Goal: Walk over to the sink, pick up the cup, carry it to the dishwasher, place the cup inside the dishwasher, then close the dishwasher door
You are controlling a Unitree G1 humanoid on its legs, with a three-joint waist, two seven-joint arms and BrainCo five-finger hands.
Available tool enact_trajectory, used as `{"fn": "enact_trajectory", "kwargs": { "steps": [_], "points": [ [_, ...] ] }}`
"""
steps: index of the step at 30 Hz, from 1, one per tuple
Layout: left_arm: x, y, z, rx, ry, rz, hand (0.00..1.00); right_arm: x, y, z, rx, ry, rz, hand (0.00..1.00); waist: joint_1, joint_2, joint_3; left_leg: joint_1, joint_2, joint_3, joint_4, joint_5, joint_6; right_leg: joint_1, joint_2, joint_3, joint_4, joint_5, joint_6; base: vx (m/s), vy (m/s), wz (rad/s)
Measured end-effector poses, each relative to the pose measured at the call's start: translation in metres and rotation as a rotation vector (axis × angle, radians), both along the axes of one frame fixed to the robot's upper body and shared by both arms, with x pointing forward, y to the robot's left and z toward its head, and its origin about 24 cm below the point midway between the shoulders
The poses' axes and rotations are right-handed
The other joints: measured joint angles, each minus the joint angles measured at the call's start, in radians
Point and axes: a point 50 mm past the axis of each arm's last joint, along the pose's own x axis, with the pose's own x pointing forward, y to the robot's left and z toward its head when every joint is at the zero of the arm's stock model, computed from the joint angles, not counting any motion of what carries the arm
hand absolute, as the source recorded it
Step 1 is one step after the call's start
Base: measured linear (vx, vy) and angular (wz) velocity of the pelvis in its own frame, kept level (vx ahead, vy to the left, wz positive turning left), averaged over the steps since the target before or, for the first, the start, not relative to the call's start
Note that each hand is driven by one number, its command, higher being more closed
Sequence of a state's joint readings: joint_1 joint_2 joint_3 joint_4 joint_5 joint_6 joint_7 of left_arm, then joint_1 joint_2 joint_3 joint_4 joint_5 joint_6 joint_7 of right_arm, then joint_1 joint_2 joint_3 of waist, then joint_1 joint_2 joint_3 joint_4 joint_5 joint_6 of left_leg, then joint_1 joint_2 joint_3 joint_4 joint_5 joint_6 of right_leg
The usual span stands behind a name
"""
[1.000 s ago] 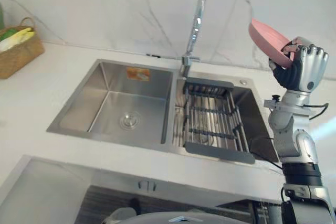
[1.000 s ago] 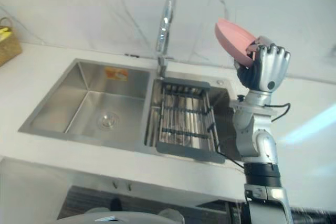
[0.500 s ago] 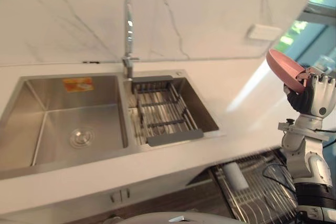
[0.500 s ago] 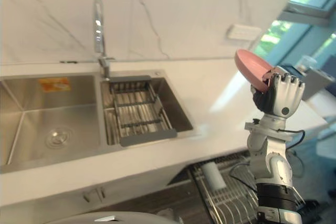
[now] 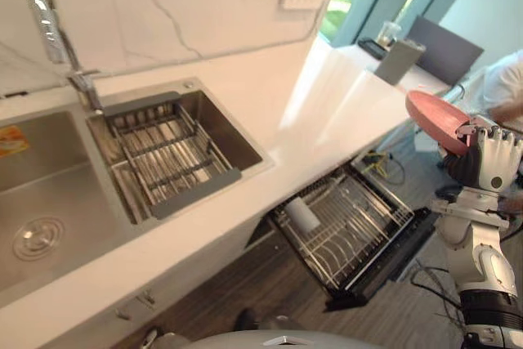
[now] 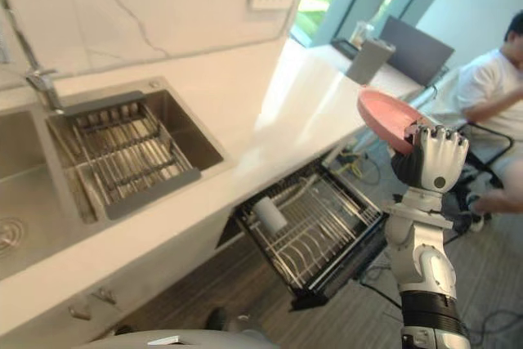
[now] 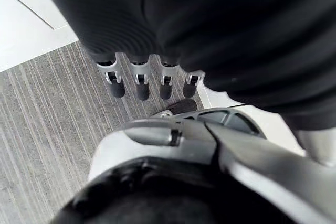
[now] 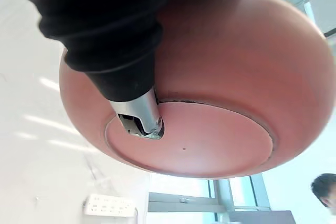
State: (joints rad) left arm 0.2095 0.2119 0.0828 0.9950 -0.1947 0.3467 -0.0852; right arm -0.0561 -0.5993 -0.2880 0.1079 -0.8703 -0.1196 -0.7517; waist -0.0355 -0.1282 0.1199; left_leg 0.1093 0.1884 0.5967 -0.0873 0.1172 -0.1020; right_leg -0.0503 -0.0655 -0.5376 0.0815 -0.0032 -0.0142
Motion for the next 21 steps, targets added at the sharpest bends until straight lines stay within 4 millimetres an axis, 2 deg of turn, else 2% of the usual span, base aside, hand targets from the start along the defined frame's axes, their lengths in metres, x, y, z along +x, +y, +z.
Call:
{"fn": "enact_trajectory", "kwargs": {
  "steps": [1,2,3,4,5,6,9,11,15,21],
  "points": [
    [0.0,-0.003,-0.001,-0.006,0.001,-0.004,0.0,0.0,-0.001,-0.001,0.003,0.005,-0.009,1.0,0.0,0.008,0.004,-0.001,0.001,0.0,0.0,0.002,-0.004,0.002,0.004,-0.01,-0.014,-0.009,0.009,-0.12,-0.02,-0.35],
    [0.0,-0.011,-0.002,-0.028,-0.001,-0.004,0.0,0.0,-0.003,-0.003,0.007,0.015,-0.024,1.0,0.008,0.063,0.004,-0.018,0.033,-0.012,0.0,-0.009,0.001,0.012,0.015,-0.042,-0.005,-0.041,0.03,-0.13,-0.053,-0.2],
    [0.001,-0.019,-0.004,-0.048,-0.013,0.001,0.0,0.001,-0.007,-0.004,0.01,0.025,-0.05,1.0,-0.006,0.073,0.018,-0.045,0.038,-0.021,0.001,0.001,0.004,-0.042,-0.044,0.005,0.207,-0.097,-0.046,-0.11,-0.059,0.07],
    [0.0,-0.013,-0.003,-0.036,-0.011,-0.002,0.0,0.001,-0.009,-0.007,0.014,0.035,-0.062,1.0,-0.023,0.047,0.021,-0.049,0.006,-0.02,0.002,0.01,-0.002,-0.023,-0.082,0.034,0.189,-0.124,-0.003,-0.06,-0.074,0.17],
    [0.007,-0.009,-0.001,-0.024,-0.03,-0.005,0.0,0.003,-0.014,-0.01,0.021,0.057,-0.091,1.0,-0.015,0.06,0.042,-0.047,0.018,-0.022,0.007,0.019,-0.007,-0.007,-0.062,0.019,0.122,-0.112,0.045,0.04,-0.059,-0.05],
    [0.009,-0.014,-0.002,-0.043,-0.043,0.009,0.0,0.005,-0.017,-0.011,0.027,0.062,-0.112,1.0,0.003,0.08,0.043,-0.057,0.025,-0.022,0.007,0.018,-0.004,0.0,-0.03,0.002,0.043,-0.066,0.036,0.07,-0.041,-0.35],
    [0.018,-0.017,-0.002,-0.056,-0.069,0.02,0.0,0.006,-0.02,-0.011,0.054,0.057,-0.144,1.0,0.01,0.096,0.078,-0.078,0.032,-0.021,0.007,0.025,-0.001,0.004,0.007,0.002,-0.043,0.01,0.015,0.02,0.024,-0.2],
    [0.022,-0.017,-0.001,-0.057,-0.083,0.021,0.0,0.008,-0.022,-0.011,0.061,0.041,-0.156,1.0,0.001,0.089,0.099,-0.078,0.029,-0.02,0.007,0.029,0.004,0.014,0.011,0.002,-0.062,0.025,0.017,0.03,0.055,-0.07],
    [0.035,-0.016,0.002,-0.061,-0.122,0.031,0.0,0.007,-0.026,-0.01,0.095,0.014,-0.173,1.0,-0.011,0.099,0.142,-0.079,0.008,-0.014,0.008,0.019,0.015,0.016,-0.006,0.009,-0.079,0.053,0.022,0.04,0.09,-0.03],
    [0.043,-0.019,0.003,-0.081,-0.142,0.039,0.0,0.009,-0.025,-0.016,0.099,0.035,-0.141,1.0,0.0,0.117,0.165,-0.077,-0.028,-0.005,0.008,-0.003,0.038,0.02,-0.038,0.019,-0.094,0.074,0.044,0.04,0.104,-0.01]
  ]
}}
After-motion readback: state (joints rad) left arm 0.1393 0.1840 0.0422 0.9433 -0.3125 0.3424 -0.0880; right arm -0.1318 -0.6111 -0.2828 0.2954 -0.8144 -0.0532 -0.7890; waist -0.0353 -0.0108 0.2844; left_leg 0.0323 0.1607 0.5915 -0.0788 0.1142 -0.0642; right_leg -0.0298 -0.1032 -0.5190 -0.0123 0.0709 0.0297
